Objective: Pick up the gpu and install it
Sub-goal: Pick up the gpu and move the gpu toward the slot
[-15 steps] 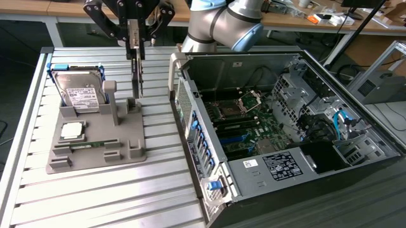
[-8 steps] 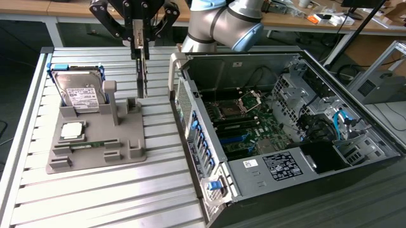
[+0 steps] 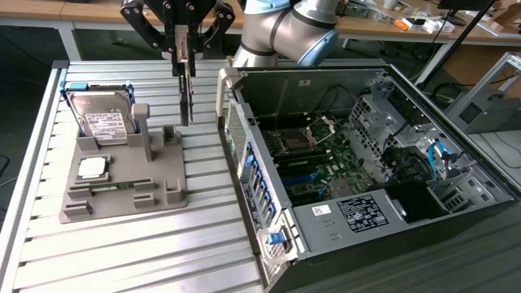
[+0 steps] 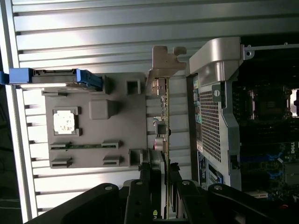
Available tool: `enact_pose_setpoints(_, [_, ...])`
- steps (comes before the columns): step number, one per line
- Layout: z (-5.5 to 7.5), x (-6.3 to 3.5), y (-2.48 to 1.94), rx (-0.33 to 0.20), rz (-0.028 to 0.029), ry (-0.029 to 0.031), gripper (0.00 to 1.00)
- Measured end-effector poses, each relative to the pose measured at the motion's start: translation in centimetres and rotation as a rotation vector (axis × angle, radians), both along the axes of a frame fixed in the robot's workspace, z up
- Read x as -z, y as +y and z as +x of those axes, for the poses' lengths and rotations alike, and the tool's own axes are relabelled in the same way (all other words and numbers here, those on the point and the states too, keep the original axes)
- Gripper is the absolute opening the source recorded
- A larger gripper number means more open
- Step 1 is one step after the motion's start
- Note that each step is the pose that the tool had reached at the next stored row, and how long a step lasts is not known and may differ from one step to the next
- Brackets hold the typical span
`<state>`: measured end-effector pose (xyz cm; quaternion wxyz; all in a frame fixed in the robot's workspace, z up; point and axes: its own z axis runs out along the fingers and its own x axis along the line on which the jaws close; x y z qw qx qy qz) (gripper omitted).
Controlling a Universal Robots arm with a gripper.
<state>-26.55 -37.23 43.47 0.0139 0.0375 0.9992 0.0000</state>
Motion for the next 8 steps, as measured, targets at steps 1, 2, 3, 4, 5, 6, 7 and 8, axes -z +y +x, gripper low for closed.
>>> enact_pose_setpoints(1, [0.06,0.00,0.00,0.000,0.0000,0.0000,0.27])
enact_pose_setpoints(2, [0.14,0.00,0.00,0.000,0.0000,0.0000,0.27])
enact_pose_setpoints(3, [0.20,0.00,0.00,0.000,-0.0001,0.0001,0.27])
enact_pose_setpoints(4, [0.26,0.00,0.00,0.000,-0.0001,0.0001,0.27])
enact_pose_setpoints(5, [0.32,0.00,0.00,0.000,-0.0001,0.0000,0.27])
enact_pose_setpoints(6, [0.35,0.00,0.00,0.000,-0.0001,0.0001,0.27])
enact_pose_setpoints(7, [0.40,0.00,0.00,0.000,-0.0001,0.0000,0.27])
enact_pose_setpoints(8, [0.46,0.00,0.00,0.000,-0.0001,0.0000,0.27])
